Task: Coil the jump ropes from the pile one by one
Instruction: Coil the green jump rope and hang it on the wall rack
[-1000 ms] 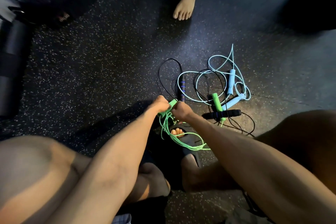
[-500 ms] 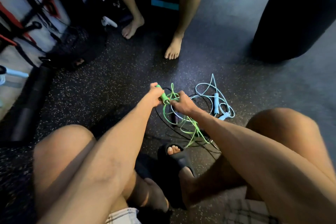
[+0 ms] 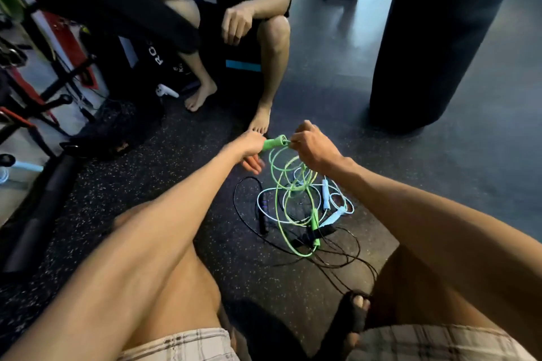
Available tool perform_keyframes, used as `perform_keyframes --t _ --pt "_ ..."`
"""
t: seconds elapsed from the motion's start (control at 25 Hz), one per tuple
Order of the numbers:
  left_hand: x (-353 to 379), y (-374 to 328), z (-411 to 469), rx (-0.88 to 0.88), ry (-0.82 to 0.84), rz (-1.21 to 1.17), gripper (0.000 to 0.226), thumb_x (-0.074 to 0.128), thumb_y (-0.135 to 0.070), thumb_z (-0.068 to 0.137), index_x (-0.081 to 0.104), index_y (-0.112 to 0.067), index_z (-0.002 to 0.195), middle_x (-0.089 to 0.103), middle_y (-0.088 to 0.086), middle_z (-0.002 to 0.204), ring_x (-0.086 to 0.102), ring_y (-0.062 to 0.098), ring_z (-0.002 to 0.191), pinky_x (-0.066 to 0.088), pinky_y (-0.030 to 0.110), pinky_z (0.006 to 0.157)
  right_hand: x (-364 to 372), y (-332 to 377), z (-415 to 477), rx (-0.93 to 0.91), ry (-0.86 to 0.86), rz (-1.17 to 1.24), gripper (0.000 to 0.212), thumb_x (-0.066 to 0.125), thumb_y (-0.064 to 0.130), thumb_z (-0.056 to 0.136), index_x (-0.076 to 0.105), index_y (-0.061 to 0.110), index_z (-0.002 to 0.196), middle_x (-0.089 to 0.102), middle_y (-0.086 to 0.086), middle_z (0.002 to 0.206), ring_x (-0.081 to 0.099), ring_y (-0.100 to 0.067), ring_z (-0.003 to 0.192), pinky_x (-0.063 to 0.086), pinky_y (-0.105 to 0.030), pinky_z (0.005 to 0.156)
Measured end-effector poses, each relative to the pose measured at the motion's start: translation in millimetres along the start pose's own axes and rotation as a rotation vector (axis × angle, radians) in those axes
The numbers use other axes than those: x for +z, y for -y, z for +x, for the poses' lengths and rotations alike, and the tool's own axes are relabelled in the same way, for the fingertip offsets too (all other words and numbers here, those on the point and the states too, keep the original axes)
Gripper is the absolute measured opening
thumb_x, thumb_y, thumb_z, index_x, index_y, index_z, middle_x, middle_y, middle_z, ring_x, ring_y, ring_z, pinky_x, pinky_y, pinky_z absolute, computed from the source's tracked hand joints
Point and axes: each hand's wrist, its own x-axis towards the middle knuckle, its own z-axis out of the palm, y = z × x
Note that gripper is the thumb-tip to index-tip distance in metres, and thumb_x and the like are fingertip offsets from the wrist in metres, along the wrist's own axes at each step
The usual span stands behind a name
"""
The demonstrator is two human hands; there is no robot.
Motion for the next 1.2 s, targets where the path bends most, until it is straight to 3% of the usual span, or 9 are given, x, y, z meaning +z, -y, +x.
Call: perform_keyframes --t 0.12,0.24,0.32,0.48,0.68,0.8,0.96,1.08,1.2 --pt "5.3 -23.1 -15.5 0.249 -0.171 0.307 0.033 0.036 -0.013 0.1 0.058 -0.007 0.124 0.062 0.022 0.09 0.056 0.026 0.052 0.044 0.025 0.037 -23.5 -0.8 1.0 -0.024 -0.069 0.007 0.016 0.057 0.018 0.092 0.068 0.011 0.082 0.058 -0.006 0.084 0.056 -0.032 0.091 0.049 -0.04 0.079" --pt "9.4 -44.4 -18.2 0.546 -0.254 0.446 0.034 0.048 -0.007 0.092 0.064 -0.012 0.121 0.063 0.016 0.088 0.052 0.02 0.066 0.036 0.023 0.052 -37.1 -3.1 -1.3 0.049 -0.09 0.047 0.017 0.056 0.02 0.089 0.065 0.014 0.075 0.07 -0.01 0.076 0.062 -0.037 0.075 0.051 -0.041 0.065" --pt "11.9 -51.1 -14.6 0.626 -0.199 0.493 0.03 0.057 -0.01 0.089 0.064 -0.011 0.119 0.06 0.006 0.083 0.05 0.016 0.07 0.039 0.02 0.059 -43.5 -9.2 -7.2 0.087 -0.138 0.072 0.016 0.057 0.02 0.087 0.064 0.014 0.074 0.071 -0.008 0.071 0.063 -0.035 0.069 0.051 -0.041 0.062" --pt "20.3 -49.6 -10.8 0.736 -0.275 0.512 0.019 0.065 -0.027 0.089 0.061 -0.013 0.101 0.062 0.002 0.083 0.054 0.019 0.076 0.043 0.033 0.072 -43.3 -25.2 -19.7 0.115 -0.13 0.107 0.016 0.059 0.021 0.087 0.056 0.016 0.073 0.069 -0.008 0.072 0.06 -0.033 0.068 0.046 -0.038 0.061" --pt "31.3 -56.1 -6.5 0.674 -0.279 0.454 0.024 0.055 -0.035 0.087 0.05 -0.013 0.094 0.066 0.009 0.082 0.066 0.029 0.074 0.054 0.042 0.071 -41.9 -57.5 -34.9 0.332 0.115 0.009 0.018 0.058 0.017 0.087 0.069 0.003 0.09 0.071 -0.022 0.094 0.065 -0.042 0.088 0.05 -0.039 0.074" --pt "31.7 -60.9 -10.1 0.625 -0.314 0.458 0.022 0.048 -0.034 0.086 0.051 -0.014 0.093 0.069 0.014 0.084 0.067 0.032 0.075 0.055 0.04 0.072 -44.3 -76.7 -59.0 0.411 0.28 0.006 0.027 0.053 0.008 0.086 0.071 0.009 0.106 0.071 -0.017 0.105 0.067 -0.037 0.098 0.051 -0.033 0.08" --pt "29.1 -59.1 -14.8 0.57 -0.312 0.707 0.013 0.047 -0.03 0.092 0.058 -0.024 0.087 0.068 0.003 0.085 0.058 0.024 0.087 0.04 0.035 0.081 -54.9 -82.8 -66.9 0.417 0.204 0.244 0.032 0.051 -0.005 0.086 0.069 0.009 0.109 0.072 -0.016 0.107 0.069 -0.028 0.09 0.052 -0.031 0.077" --pt "31.4 -59.6 -20.0 0.646 -0.141 0.541 0.015 0.052 -0.015 0.093 0.064 -0.018 0.086 0.061 0.0 0.066 0.056 0.0 0.057 0.039 0.024 0.063 -58.8 -70.6 -67.1 0.415 0.15 0.625 0.016 0.046 -0.003 0.097 0.054 0.0 0.11 0.068 -0.021 0.106 0.069 -0.036 0.083 0.058 -0.047 0.072" --pt "35.0 -57.9 -23.3 0.672 0.078 0.214 0.017 0.05 -0.008 0.098 0.063 -0.003 0.089 0.047 0.004 0.055 0.046 0.006 0.042 0.036 0.019 0.048 -64.6 -63.6 -66.2 0.387 0.143 0.747 0.017 0.049 0.006 0.099 0.049 -0.005 0.112 0.067 -0.024 0.11 0.069 -0.042 0.091 0.057 -0.054 0.079"
